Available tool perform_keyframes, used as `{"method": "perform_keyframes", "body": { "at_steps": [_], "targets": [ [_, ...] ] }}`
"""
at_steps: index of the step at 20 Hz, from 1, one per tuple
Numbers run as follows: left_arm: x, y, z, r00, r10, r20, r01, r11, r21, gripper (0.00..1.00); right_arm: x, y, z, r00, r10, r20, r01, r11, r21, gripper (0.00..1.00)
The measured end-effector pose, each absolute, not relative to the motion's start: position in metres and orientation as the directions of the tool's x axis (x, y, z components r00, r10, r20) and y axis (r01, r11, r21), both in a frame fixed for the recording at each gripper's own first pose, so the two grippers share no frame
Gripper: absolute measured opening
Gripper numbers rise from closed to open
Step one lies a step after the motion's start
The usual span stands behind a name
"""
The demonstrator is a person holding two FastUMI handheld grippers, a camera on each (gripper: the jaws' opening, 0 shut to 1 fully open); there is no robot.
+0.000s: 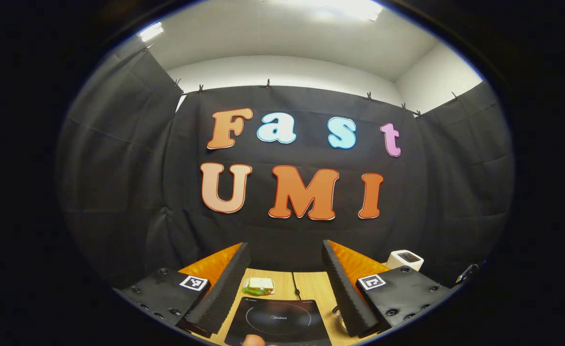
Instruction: First push the handle of the pot to place it horizontally, then grasp the pot with both hands and set it on the induction cooktop.
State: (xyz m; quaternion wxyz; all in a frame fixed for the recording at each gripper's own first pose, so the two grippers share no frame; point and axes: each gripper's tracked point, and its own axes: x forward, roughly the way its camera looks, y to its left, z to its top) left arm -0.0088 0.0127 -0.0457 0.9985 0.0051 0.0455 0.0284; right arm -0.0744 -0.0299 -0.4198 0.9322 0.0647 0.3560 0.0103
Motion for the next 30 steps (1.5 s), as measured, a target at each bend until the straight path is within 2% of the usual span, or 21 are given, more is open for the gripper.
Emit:
{"method": "perform_keyframes", "body": {
  "at_steps": [30],
  "targets": [
    [0.009, 0.0, -0.064, 0.99, 0.066, -0.124, -0.063, 0.998, 0.028, 0.98, -0.04, -0.071, -0.428, 0.755, 0.026, -0.655, 0.09, 0.986, 0.143, 0.0]
  ]
}}
